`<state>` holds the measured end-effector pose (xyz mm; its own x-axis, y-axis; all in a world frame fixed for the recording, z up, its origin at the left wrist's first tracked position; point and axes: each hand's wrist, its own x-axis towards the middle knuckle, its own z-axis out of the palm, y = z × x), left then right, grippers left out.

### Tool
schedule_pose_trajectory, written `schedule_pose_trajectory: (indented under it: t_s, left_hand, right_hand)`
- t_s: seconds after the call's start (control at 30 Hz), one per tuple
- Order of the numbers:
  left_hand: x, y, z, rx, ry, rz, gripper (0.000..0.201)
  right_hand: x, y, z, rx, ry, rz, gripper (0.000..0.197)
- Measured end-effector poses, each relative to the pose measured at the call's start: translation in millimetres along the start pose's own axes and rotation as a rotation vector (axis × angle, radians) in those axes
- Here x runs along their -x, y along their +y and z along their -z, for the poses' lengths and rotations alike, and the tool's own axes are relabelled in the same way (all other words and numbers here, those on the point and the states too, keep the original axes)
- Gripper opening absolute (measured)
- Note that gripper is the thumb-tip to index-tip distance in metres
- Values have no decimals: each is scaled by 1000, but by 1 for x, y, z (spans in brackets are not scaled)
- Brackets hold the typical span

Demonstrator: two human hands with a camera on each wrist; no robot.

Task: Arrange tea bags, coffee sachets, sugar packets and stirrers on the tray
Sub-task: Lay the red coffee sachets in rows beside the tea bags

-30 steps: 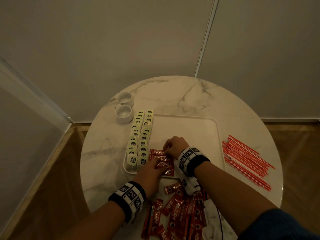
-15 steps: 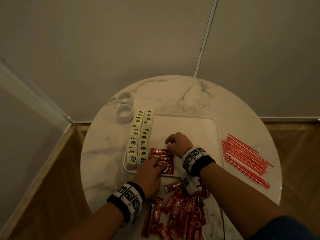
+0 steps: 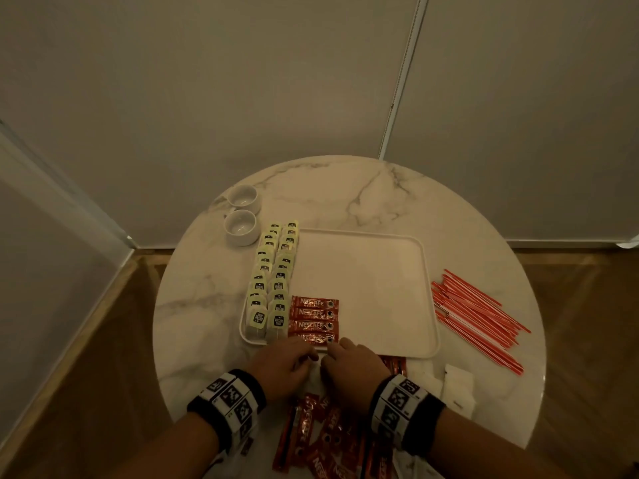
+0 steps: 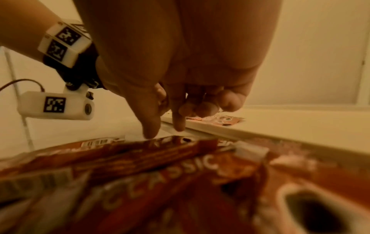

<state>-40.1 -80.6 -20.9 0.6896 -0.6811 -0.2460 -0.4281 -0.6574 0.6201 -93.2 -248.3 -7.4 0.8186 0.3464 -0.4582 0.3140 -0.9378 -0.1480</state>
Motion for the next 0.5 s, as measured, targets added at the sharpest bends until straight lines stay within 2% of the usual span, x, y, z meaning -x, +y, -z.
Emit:
schedule_pose_trajectory:
  t_s: [0.23, 0.5]
  left_hand:
    - [-6, 4, 4, -3, 6, 25, 18]
    - [-8, 0, 3, 11, -79, 65, 17]
  right_hand:
    - [-7, -5, 6, -13, -14, -102, 33]
    - [-10, -9, 0, -54, 11, -186, 35]
